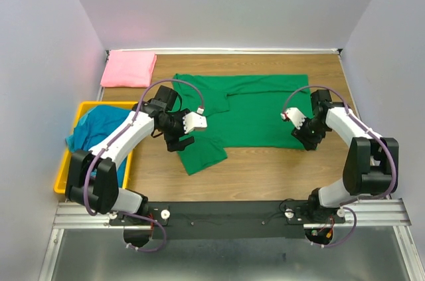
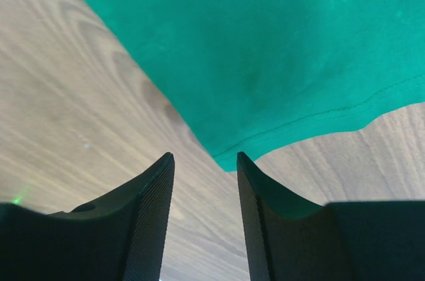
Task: Fold and stack the t-shirts
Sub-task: Fold the tshirt
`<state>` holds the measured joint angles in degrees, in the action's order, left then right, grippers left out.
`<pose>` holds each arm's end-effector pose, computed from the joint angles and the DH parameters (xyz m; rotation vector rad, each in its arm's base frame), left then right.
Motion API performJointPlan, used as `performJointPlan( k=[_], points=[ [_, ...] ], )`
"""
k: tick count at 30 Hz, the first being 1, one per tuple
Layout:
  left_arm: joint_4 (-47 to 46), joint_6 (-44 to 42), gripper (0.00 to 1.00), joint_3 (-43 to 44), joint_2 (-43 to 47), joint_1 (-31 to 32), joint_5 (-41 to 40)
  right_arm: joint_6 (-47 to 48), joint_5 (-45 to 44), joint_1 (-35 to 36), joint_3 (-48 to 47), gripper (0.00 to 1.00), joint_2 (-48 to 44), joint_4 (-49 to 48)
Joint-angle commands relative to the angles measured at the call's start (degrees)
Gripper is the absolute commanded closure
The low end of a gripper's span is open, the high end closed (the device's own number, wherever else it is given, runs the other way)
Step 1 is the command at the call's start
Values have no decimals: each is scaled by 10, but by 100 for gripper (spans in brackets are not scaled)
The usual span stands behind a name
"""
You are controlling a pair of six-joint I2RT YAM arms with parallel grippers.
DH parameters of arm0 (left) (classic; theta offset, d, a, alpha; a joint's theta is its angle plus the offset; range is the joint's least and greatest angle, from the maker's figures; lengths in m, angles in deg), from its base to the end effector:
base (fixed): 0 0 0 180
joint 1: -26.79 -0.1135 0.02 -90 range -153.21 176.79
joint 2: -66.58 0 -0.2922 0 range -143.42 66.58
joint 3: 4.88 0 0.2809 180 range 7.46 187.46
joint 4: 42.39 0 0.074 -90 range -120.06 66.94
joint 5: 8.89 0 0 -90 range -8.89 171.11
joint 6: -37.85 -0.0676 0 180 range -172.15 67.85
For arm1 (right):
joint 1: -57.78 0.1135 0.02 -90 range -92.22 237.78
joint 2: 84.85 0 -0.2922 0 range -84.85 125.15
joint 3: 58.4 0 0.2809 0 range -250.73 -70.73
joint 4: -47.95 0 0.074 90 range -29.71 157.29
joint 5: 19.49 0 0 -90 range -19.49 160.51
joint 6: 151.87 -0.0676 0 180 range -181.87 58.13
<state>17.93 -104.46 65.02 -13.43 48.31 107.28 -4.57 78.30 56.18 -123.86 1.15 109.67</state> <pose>0.2597 -0.1345 0.2251 1.6806 2.0599 -0.4737 0.2818 0.0013 0.1667 -1.3931 2.6076 0.0769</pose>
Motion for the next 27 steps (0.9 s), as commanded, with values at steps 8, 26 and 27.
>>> performJointPlan(
  k=[8, 26, 27],
  points=[
    [-14, -16, 17, -6, -21, 4, -18, 26, -40, -3, 26, 55, 32, -68],
    [-40, 27, 19, -74, -30, 106, -47, 35, -66, -3, 66, 73, 43, -108],
    [-47, 30, 19, -80, -30, 113, -54, 33, -66, -3, 65, 74, 44, -107]
  ],
)
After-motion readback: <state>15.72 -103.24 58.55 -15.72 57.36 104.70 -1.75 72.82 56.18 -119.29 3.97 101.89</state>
